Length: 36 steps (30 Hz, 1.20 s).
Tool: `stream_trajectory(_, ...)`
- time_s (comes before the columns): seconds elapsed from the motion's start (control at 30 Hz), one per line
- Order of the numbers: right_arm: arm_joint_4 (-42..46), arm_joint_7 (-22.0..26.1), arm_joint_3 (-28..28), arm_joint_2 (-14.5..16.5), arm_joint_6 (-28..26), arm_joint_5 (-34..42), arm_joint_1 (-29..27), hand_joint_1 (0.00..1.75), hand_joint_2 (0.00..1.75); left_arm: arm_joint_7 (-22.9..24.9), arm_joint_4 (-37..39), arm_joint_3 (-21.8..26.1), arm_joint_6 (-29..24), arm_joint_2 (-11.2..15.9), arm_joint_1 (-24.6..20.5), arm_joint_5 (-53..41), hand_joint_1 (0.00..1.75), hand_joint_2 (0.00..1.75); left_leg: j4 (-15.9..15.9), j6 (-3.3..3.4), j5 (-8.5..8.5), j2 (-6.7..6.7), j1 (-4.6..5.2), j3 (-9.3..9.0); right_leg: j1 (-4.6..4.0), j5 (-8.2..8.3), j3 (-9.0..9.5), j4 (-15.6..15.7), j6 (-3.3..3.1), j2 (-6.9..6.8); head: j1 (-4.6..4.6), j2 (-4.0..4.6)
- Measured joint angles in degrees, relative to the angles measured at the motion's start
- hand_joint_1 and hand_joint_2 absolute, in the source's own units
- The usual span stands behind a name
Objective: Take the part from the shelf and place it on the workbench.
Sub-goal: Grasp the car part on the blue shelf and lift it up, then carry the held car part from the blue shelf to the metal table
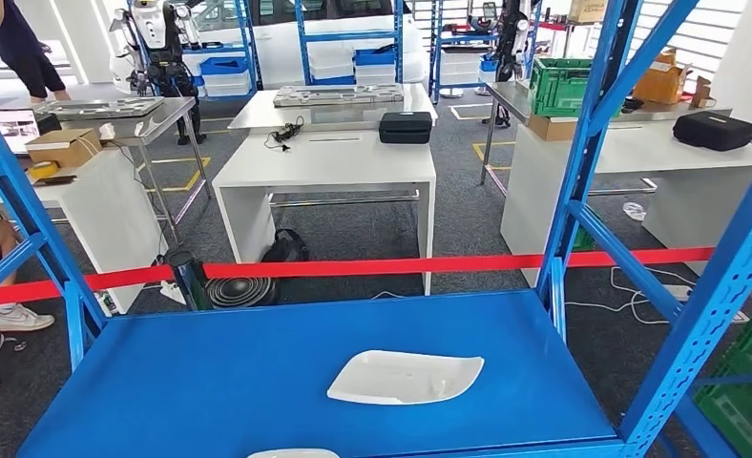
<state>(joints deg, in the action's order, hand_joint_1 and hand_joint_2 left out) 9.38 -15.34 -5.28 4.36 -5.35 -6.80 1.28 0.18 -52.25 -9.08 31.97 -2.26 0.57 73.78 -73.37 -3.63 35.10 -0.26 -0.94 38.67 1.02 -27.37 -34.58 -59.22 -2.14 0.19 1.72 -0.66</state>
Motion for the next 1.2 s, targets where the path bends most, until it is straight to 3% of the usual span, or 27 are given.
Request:
stream_trajectory(0.03, 0.00, 0.00, 0.17, -0.04, 0.04, -0.16, -0.01, 0.00, 0.00, 0.12, 0.45, -0.02, -0.02, -0.11, 0.16, -0.26, 1.75, 1.75, 2.27, 0.15, -1.19, 0.00, 0.01, -2.00, -0.04, 0.27, -0.40, -0.07, 0.10, 0.00, 0.05, 0.00)
stream_trajectory(0.1, 0.00, 0.00, 0.50, -0.11, 0.07, -0.29, -0.06, 0.00, 0.00, 0.74, 1.68, -0.29, 0.02, -0.50, 0.08, -0.54, 1.75, 1.75, 10.25, 0.68, -3.34, -0.02, 0.17, -7.67, -0.10, 0.80, -0.92, -0.18, 0.53, -0.02, 0.18, 0.00)
stream_trajectory(0.17, 0.00, 0.00, 0.72, -0.16, 0.07, -0.25, -0.17, 0.00, 0.00, 1.15, 3.47, -0.93, 0.50, -1.21, -0.05, -0.60, 1.75, 1.75, 15.25, 1.26, -4.01, -0.08, 0.53, -10.73, -0.10, 1.41, -1.08, -0.12, 1.23, -0.07, 0.20, 0.00)
stream_trajectory(0.23, 0.00, 0.00, 0.83, -0.18, 0.07, -0.04, -0.41, 0.00, 0.00, 1.29, 5.51, -1.69, 1.12, -2.04, -0.03, -0.78, 1.75, 1.75, 15.78, 1.90, -4.31, -0.11, 0.76, -10.41, -0.06, 2.08, -1.10, 0.12, 2.05, -0.08, 0.10, 0.00)
stream_trajectory(0.3, -0.01, 0.01, 0.88, -0.24, -0.12, 0.10, -0.87, 0.00, 0.00, 1.65, 7.51, -2.43, 1.87, -2.92, -0.16, -0.91, 1.75, 1.75, 16.04, 2.90, -5.03, 0.08, 0.59, -9.88, 0.03, 1.16, -1.54, -0.65, 2.72, -0.02, 0.01, 0.00)
stream_trajectory(0.37, -0.02, 0.01, 0.92, -0.34, -0.47, 0.09, -1.25, 0.00, 0.00, 1.86, 9.20, -3.23, 2.96, -3.88, -0.49, -0.91, 1.75, 1.75, 16.11, 3.79, -6.06, 0.26, 0.43, -8.99, 0.08, -3.20, -3.19, -5.07, 3.13, 0.03, -0.24, 0.00)
stream_trajectory(0.43, -0.02, 0.00, 0.97, -0.44, -0.71, 0.08, -1.38, 0.00, 0.00, 1.67, 10.42, -3.95, 3.67, -4.55, -0.86, -0.97, 1.75, 1.75, 15.76, 4.07, -6.92, 0.35, 0.52, -7.56, 0.03, -7.82, -5.28, -12.10, 3.36, 0.03, -0.47, 0.00)
stream_trajectory(0.47, -0.02, 0.00, 0.98, -0.51, -0.76, 0.08, -1.42, 0.00, 0.00, 1.52, 10.90, -4.23, 3.77, -4.70, -1.07, -1.01, 1.75, 1.75, 15.50, 4.05, -7.28, 0.42, 0.56, -6.79, 0.01, -8.60, -5.62, -14.54, 3.41, 0.03, -0.52, 0.00)
stream_trajectory(0.5, -0.02, 0.00, 0.98, -0.61, -0.79, 0.08, -1.46, 0.00, 0.00, 1.38, 11.28, -4.45, 3.80, -4.78, -1.31, -1.01, 1.75, 1.75, 15.15, 3.98, -7.58, 0.48, 0.58, -6.02, 0.01, -8.23, -5.04, -15.17, 3.41, 0.02, -0.56, 0.00)
stream_trajectory(0.53, -0.02, 0.00, 0.98, -0.74, -0.77, 0.03, -1.49, 0.00, 0.00, 1.25, 11.57, -4.61, 3.79, -4.79, -1.59, -0.95, 1.75, 1.75, 14.74, 3.88, -7.84, 0.52, 0.58, -5.26, 0.01, -6.98, -3.38, -13.64, 3.34, 0.01, -0.60, 0.00)
stream_trajectory(0.6, -0.02, 0.00, 0.99, -1.01, -0.66, -0.07, -1.43, 0.00, 0.00, 1.07, 11.80, -4.76, 3.79, -4.78, -2.23, -0.65, 1.75, 1.75, 13.85, 3.53, -8.27, 0.53, 0.63, -3.94, -0.04, -4.90, 1.91, -6.30, 3.04, 0.00, -0.71, 0.00)
stream_trajectory(0.67, -0.03, 0.02, 0.99, -1.15, -0.59, -0.12, -1.37, 0.00, 0.00, 0.98, 11.86, -4.85, 3.79, -4.74, -2.75, -0.43, 1.75, 1.75, 13.29, 2.91, -8.74, 0.51, 0.76, -3.22, -0.29, -4.54, 5.00, -1.13, 2.55, 0.05, -0.67, 0.00)
stream_trajectory(0.77, -0.04, 0.02, 0.99, -1.20, -0.69, -0.23, -1.45, 0.00, 0.00, 0.98, 11.61, -5.15, 3.59, -4.57, -2.89, -0.09, 1.75, 1.75, 13.37, 1.78, -9.77, 0.42, 0.77, -2.76, -0.42, -3.88, 4.42, -0.18, 1.49, 0.03, -0.57, 0.00)
stream_trajectory(0.8, -0.04, 0.01, 1.02, -1.18, -0.73, -0.54, -1.41, 0.00, 0.00, 1.24, 11.19, -5.23, 3.18, -4.47, -2.75, 0.22, 1.75, 1.75, 13.09, 1.44, -9.33, 0.35, 0.74, -2.37, -0.30, -3.31, 3.93, -0.05, 1.06, -0.03, -0.50, 0.00)
stream_trajectory(0.87, -0.03, 0.01, 1.39, -1.09, -0.50, -1.75, -1.26, 0.00, 0.00, 1.40, 9.38, -5.30, 1.68, -4.21, -2.17, 0.54, 1.75, 1.75, 9.82, 0.81, -5.58, 0.23, 0.63, -1.01, -0.06, -2.10, 2.68, 0.26, 0.29, -0.18, -0.26, 0.00)
stream_trajectory(0.93, -0.02, 0.01, 2.15, -1.01, 0.20, -2.91, -1.03, 0.00, 0.00, 0.24, 6.13, -5.36, -0.11, -3.79, -0.89, 0.06, 1.75, 1.75, 3.42, 0.33, -0.61, 0.21, 0.57, 0.44, -0.11, -1.09, 1.34, 0.26, -0.01, -0.22, -0.03, 0.00)
stream_trajectory(0.97, -0.02, 0.01, 2.53, -0.94, 0.68, -3.24, -0.88, 0.00, 0.00, -0.24, 4.51, -5.39, -0.94, -3.50, -0.06, 0.25, 1.75, 1.75, 0.70, 0.19, 0.50, 0.21, 0.56, 0.68, -0.14, -0.60, 0.70, 0.24, 0.01, -0.23, 0.00, 0.00)
stream_trajectory(1.03, -0.02, 0.01, 3.12, -0.76, 1.51, -3.59, -0.42, 0.00, 0.00, -0.02, 2.82, -5.44, -2.02, -2.98, 1.44, 2.07, 1.75, 1.75, 0.04, 0.19, -0.76, 0.21, 0.56, -1.15, -0.17, 0.36, -0.49, 0.14, 0.20, -0.24, 0.08, 0.00)
stream_trajectory(1.1, -0.02, 0.01, 3.61, -0.55, 1.96, -3.78, 0.24, 0.00, 0.00, 0.47, 2.97, -5.45, -1.94, -2.80, 2.03, 3.78, 1.75, 1.75, 6.57, 0.63, -3.30, 0.20, 0.59, -6.21, -0.18, 1.26, -1.42, -0.02, 0.57, -0.27, 0.21, 0.00)
stream_trajectory(1.17, -0.01, 0.02, 3.88, -0.38, 2.20, -3.85, 0.96, 0.00, 0.00, 0.40, 3.61, -5.50, -1.34, -2.81, 1.91, 4.23, 1.75, 1.75, 13.72, 1.33, -3.55, 0.16, 0.85, -10.78, -0.27, 2.17, -1.97, -0.06, 1.17, -0.37, 0.25, 0.00)
stream_trajectory(1.2, -0.01, 0.02, 3.97, -0.35, 2.27, -3.85, 1.24, 0.00, 0.00, 0.36, 4.00, -5.53, -1.13, -2.82, 1.79, 4.26, 1.75, 1.75, 15.52, 1.70, -3.22, 0.12, 1.03, -11.70, -0.29, 2.64, -2.08, 0.02, 1.51, -0.44, 0.26, 0.00)
